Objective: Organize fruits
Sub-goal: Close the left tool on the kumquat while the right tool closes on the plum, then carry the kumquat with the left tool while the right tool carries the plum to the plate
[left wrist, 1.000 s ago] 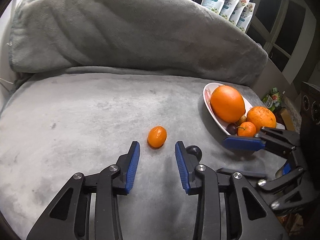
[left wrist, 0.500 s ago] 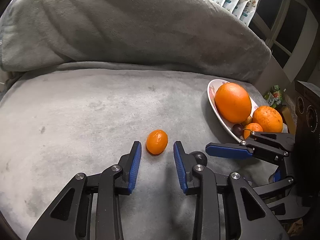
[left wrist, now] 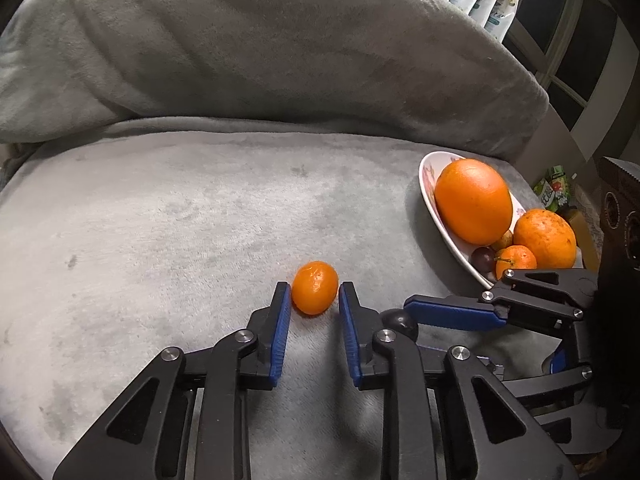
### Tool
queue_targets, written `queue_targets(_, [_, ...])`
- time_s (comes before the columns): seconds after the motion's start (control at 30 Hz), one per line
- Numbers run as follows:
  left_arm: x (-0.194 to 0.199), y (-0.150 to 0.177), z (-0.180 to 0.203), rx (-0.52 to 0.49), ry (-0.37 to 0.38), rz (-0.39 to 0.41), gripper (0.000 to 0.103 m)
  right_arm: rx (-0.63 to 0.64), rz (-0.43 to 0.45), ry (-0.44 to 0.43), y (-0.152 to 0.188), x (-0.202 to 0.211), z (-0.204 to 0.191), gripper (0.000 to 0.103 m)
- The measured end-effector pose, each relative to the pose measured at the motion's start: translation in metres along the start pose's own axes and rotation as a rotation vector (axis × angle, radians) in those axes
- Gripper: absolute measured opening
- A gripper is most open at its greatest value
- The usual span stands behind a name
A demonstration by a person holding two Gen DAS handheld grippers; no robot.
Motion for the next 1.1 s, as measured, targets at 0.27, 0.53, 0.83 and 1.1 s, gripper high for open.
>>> queue_targets(0.27, [0.0, 0.0, 0.003, -0.005, -0.006, 0.008, 0.02, 0.038, -0.026, 0.033, -0.003, -0.008, -0.004, 0.024])
queue_targets(0.53, [0.01, 0.002, 0.002, 0.001, 0.0, 0.036, 0.02, 0.041, -0.004, 0.041, -0.001, -0.001, -0.005, 0.024])
queue_targets(0.83, [0.042, 0.006, 0.014, -0.025, 0.024, 0.112, 0.02, 0.029, 0.069, 0.059, 0.003, 0.037, -0.007, 0.024])
queue_targets(1.1, [0.056, 0.009, 0.041, -0.056, 0.064, 0.14, 0.02, 0.018, 0.102, 0.106, 0.007, 0.064, 0.005, 0.024])
Point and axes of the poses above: each gripper's, at about its wrist camera, not at the fingertips, and x roughly against the way its jaws point, z to its right, y to its underside, the point moved 2 cm from there along -x, roughly the way its jaws point, and after that the axes turned 14 degrees about x, right-handed, at the moved point
